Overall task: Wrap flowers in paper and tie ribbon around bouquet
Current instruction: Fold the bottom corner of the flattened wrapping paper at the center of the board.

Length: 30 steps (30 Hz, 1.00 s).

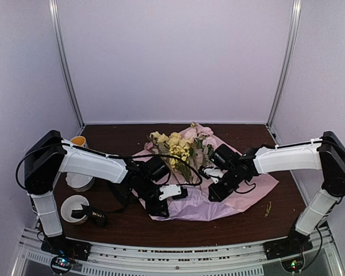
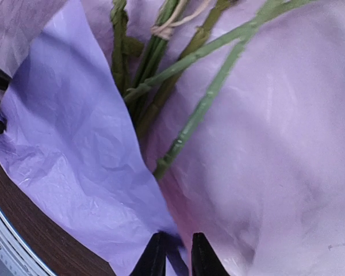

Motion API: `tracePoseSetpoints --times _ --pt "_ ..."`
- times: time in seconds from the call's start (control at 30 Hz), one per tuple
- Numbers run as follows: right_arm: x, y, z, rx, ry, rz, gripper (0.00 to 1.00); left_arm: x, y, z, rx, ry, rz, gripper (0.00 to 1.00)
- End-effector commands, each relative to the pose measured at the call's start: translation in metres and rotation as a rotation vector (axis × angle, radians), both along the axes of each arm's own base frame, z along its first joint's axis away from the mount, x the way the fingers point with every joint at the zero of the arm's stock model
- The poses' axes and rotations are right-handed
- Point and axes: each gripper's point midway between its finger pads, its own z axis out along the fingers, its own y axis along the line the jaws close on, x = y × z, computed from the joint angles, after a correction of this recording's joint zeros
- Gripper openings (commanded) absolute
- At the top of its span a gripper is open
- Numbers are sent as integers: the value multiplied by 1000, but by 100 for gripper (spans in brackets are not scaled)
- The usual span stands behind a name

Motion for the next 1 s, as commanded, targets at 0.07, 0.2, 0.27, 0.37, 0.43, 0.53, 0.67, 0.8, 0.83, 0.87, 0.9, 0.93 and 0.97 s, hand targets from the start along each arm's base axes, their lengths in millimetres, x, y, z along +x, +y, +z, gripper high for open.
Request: tracePoseSetpoints --times 0.07,0.2,0.27,0.37,0.43,0.53,0.67,0.8,0.83,0.87,0.9,0.93,0.97 --pt "14 -28 65 43 -177 -191 22 -7 12 -15 77 24 -3 40" --pt "-36 6 62 228 -46 -68 21 -7 13 -16 77 19 -1 40" --pt "-51 19 50 330 52 -78 15 -6 13 -16 77 17 1 40" --pt "-52 17 27 336 82 -147 10 -6 13 -15 72 12 5 41" --pt "-53 13 19 326 87 -176 8 -6 14 -17 78 13 11 40" --pt "-46 -6 1 242 45 -240 7 -6 15 -17 78 12 17 41" --pt "-40 -32 -24 93 3 -302 7 -1 15 -8 50 -28 32 40" --pt "-41 -30 -32 107 23 -326 7 17 13 39 -72 -171 119 41" --pt "-43 -31 -35 105 31 -331 7 19 10 57 -112 -214 129 41" --pt "-44 -31 -38 99 39 -332 7 20 7 74 -142 -265 127 41" --pt "-45 -33 -41 92 48 -333 7 16 2 88 -153 -315 105 41" --pt "-47 -33 -43 87 57 -334 7 13 -4 97 -160 -341 77 41" --pt "-49 -34 -45 87 62 -335 7 8 -12 104 -158 -354 44 39"
